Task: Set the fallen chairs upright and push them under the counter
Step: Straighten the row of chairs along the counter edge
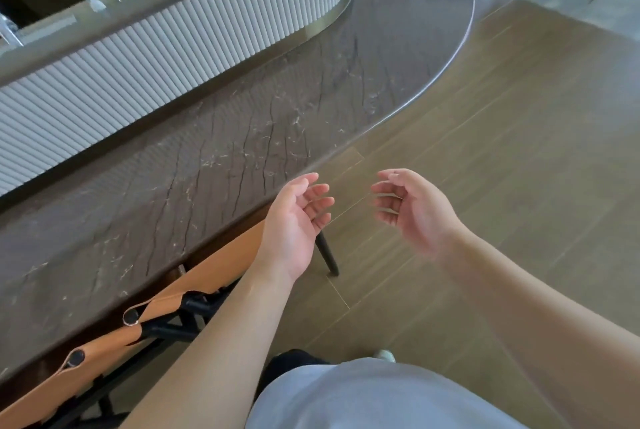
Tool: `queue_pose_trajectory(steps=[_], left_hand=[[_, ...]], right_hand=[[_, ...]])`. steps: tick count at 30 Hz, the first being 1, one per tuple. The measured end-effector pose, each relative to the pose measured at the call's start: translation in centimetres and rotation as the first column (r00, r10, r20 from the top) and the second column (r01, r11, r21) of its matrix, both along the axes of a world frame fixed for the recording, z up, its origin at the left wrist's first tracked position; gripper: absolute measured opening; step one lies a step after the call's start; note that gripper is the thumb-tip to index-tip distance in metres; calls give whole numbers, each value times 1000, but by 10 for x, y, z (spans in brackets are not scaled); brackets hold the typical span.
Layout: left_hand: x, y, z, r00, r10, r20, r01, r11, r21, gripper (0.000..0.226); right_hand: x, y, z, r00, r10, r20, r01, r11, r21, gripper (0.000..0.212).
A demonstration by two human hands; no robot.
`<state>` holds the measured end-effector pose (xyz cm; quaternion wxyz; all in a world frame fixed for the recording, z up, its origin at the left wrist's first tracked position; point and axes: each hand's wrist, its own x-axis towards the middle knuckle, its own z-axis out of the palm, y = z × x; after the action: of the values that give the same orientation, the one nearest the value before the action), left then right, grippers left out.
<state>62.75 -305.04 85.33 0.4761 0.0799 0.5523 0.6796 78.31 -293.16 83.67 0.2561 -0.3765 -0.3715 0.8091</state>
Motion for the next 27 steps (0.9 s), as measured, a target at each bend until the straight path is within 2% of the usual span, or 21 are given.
queue_pose_trajectory(steps=[11,20,27], left_hand=[[-10,109,-6,988,-152,-14,153,987,58,22],[-62,251,-16,948,-317,13,314,945,92,23],[-85,345,-16,915,-403,23,398,911,111,21]], right_hand=[[8,88,-6,991,-131,6,131,991,-11,24],[-28,198,3,958,-272,91,270,962,29,24],[-45,266,10,929,-356,98,353,934,54,27]])
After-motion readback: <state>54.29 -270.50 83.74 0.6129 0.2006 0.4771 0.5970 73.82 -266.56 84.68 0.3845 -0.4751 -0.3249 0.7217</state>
